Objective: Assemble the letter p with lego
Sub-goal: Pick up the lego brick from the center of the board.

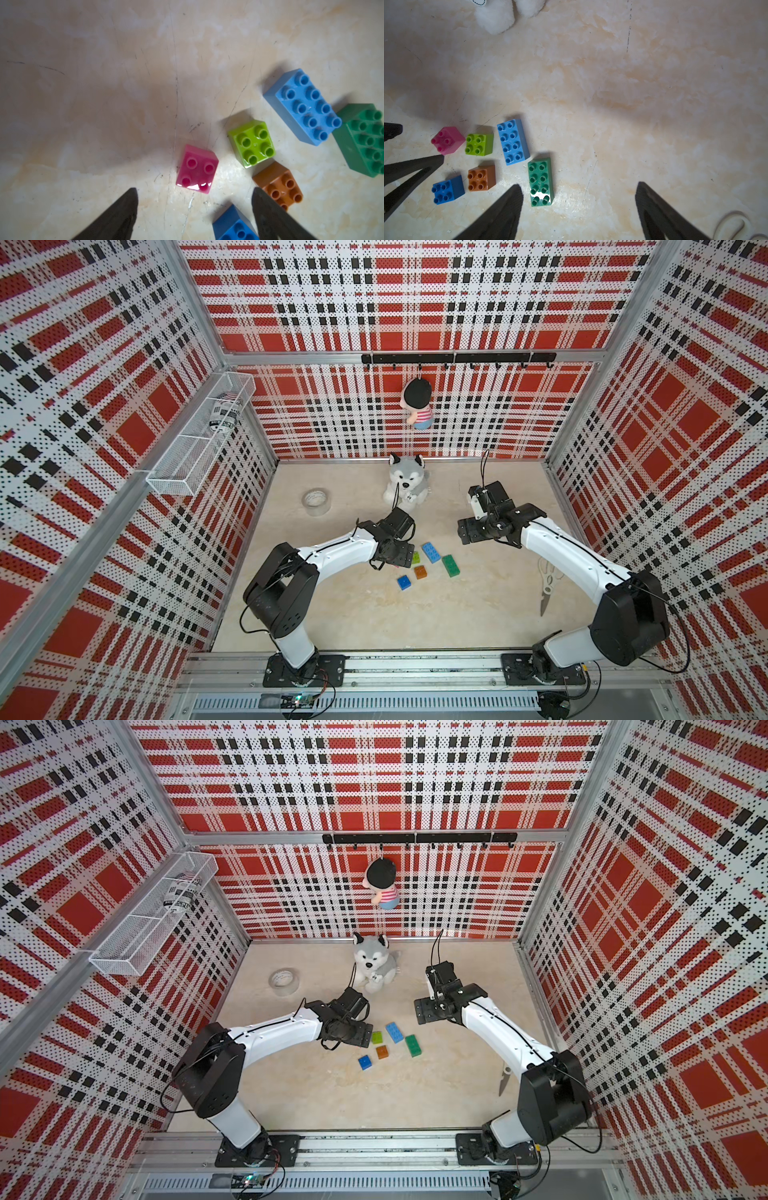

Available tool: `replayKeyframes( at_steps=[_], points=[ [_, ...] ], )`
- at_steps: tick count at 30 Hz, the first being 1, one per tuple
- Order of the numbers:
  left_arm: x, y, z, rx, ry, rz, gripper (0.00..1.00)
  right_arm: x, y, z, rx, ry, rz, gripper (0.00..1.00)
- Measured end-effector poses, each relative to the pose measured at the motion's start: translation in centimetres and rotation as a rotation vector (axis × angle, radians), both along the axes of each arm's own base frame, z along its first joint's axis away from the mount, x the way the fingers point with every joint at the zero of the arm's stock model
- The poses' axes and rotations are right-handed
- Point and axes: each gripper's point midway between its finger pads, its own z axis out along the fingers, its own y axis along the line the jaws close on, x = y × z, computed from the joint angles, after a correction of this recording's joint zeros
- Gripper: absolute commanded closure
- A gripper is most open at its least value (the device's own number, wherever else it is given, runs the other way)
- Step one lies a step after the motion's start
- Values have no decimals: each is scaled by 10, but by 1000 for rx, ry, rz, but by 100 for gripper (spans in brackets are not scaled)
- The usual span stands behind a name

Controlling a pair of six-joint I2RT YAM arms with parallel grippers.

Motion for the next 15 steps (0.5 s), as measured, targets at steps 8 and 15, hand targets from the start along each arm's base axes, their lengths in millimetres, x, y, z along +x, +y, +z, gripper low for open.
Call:
replayKeyframes(
  at_steps=[8,15],
  points=[
    [-8,3,-25,71,56,-56,22,0,1,-2,-9,6,14,14],
    [-3,3,-24,97,35,-69,31,0,1,-3,-12,7,20,14]
  ],
)
